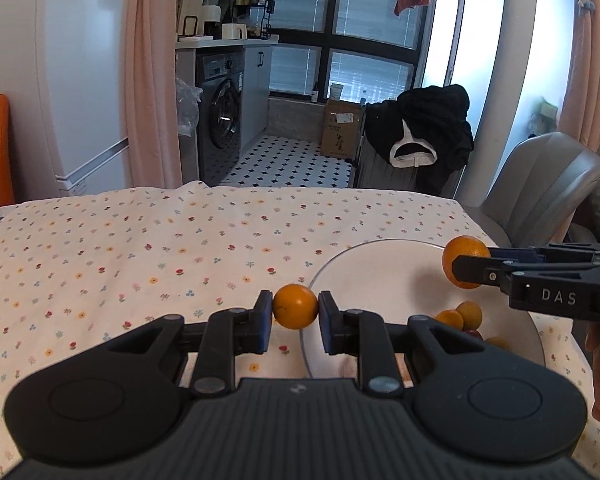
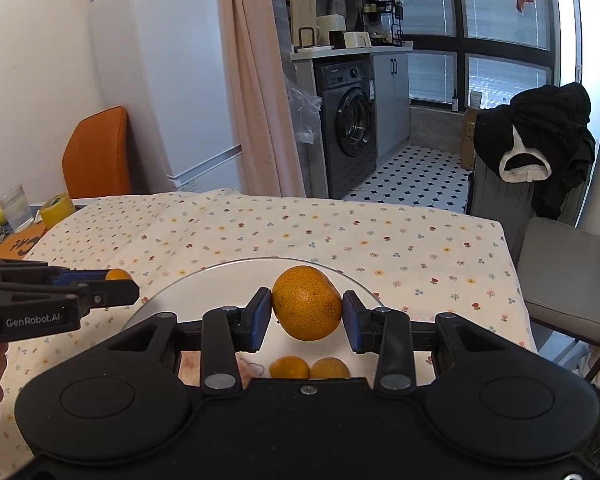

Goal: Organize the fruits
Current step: 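Carry both fruits over the white plate and open both tools to release them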

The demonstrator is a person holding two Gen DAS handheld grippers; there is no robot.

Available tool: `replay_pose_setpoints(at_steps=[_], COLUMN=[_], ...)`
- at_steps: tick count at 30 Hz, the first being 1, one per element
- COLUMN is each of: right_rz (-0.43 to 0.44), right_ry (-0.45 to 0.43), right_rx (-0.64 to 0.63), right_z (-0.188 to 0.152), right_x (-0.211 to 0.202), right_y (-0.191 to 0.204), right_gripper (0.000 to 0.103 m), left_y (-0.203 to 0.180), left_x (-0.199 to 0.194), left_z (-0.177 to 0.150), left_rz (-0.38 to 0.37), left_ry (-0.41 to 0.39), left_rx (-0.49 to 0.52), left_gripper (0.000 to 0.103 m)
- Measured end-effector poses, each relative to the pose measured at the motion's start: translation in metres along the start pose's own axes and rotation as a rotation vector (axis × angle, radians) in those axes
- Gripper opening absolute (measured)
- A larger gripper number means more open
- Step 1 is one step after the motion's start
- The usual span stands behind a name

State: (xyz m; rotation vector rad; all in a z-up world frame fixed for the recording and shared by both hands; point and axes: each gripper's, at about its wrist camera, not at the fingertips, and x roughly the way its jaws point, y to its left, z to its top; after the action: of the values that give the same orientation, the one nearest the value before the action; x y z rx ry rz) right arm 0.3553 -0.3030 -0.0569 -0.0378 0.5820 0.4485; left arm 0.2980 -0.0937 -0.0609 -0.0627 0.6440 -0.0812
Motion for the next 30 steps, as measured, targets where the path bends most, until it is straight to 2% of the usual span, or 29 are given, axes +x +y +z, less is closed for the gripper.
replay_pose_setpoints(at_steps=[8,18,23,30], right_rz=[0.019,0.016,0.022,0.032], right_ry=[0.001,-0.053,-0.069,-0.075], right_rx=[0.026,0.09,0.11,0.155], right_z=[-0.01,-0.016,-0.02,-0.025], right_x=[0.01,-0.021,-0.034,-0.045], right_y=[-0.004,-0.014,-0.016,-0.013], right_gripper=[0.042,0.044,0.05,0.051], left_y=[-0.016,-0.032,-0.033,-0.029], left_x=[0.021,0.035,0.03,0.007], left_z=[0.004,0.008,0.009,0.008], left_rz=[-0.007,-0.04,-0.042,-0.02], left_ry=[0.032,0.054,0.056,0.034], left_rx=[0.035,0.051,0.05,0.05], left_gripper=[0.022,0.023,0.027,0.03])
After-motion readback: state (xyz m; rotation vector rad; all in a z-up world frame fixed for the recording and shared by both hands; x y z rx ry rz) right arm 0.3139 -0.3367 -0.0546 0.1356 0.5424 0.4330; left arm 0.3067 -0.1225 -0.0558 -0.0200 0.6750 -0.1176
